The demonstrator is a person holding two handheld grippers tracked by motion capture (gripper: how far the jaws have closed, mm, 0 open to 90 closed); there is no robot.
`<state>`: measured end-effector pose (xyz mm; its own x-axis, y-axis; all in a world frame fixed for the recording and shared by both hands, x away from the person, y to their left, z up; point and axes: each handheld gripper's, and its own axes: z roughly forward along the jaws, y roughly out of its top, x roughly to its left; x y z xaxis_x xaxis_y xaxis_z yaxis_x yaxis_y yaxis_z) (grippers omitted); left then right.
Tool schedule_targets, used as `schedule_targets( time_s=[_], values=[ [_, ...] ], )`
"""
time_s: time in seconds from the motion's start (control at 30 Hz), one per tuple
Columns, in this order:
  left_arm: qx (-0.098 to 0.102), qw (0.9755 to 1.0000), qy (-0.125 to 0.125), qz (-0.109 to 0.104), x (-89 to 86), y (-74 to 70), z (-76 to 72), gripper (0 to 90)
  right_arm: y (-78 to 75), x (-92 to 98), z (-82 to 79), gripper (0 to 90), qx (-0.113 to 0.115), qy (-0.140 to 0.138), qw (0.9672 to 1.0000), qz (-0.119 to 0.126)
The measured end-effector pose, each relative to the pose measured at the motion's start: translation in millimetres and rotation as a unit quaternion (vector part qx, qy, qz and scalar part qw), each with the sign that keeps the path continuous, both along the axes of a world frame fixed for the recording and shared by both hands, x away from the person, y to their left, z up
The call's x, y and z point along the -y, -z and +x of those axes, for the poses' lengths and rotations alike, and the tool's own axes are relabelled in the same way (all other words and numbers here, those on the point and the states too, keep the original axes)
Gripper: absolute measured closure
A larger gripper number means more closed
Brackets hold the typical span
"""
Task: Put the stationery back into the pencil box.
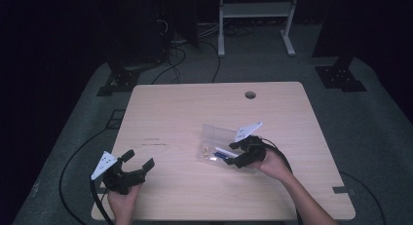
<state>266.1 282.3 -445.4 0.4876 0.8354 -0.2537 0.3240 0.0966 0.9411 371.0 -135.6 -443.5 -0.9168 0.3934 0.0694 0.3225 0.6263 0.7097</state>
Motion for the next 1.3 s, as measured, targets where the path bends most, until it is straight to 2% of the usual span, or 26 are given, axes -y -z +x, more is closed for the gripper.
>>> schedule_targets(
  time_s=[0.63, 1.3],
  values=[
    [0.0, 1.0, 0.002, 0.002, 2.0, -0.2, 0.0, 1.2, 2.7, 30.6, -7.6, 33.0, 0.003, 0.022, 0.9997, 0.008],
    [0.0, 1.0, 0.004, 0.006, 4.1, -0.2, 0.5, 1.1, 2.0, 50.6, -15.3, 32.5, 0.01, 0.033, 0.9994, 0.012]
  ],
)
